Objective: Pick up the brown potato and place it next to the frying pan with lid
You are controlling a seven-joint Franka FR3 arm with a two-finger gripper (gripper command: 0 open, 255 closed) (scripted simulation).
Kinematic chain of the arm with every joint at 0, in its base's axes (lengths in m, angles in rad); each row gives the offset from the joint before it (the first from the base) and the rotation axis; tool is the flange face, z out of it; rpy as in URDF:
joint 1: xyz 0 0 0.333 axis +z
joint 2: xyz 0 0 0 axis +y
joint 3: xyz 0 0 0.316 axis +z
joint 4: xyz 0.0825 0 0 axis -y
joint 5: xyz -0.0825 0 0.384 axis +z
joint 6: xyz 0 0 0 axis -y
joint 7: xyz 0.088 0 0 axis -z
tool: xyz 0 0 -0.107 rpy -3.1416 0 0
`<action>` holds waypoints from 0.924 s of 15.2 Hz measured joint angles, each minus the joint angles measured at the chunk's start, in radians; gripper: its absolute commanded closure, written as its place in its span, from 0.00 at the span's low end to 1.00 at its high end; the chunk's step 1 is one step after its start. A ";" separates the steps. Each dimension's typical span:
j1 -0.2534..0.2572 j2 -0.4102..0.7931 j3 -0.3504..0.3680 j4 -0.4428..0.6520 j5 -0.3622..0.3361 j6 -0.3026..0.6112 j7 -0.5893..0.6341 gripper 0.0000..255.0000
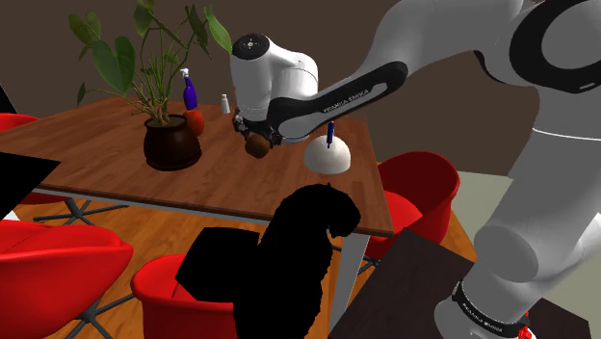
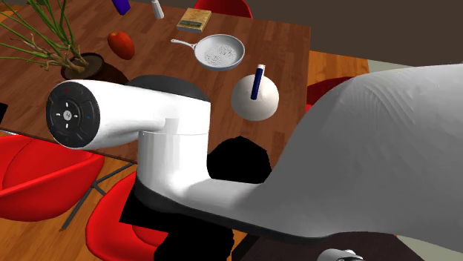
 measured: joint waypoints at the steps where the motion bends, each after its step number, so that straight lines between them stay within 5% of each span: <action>1: -0.017 -0.011 -0.004 -0.008 0.011 0.014 -0.020 1.00; 14: -0.199 0.040 -0.104 0.030 0.034 0.173 -0.270 1.00</action>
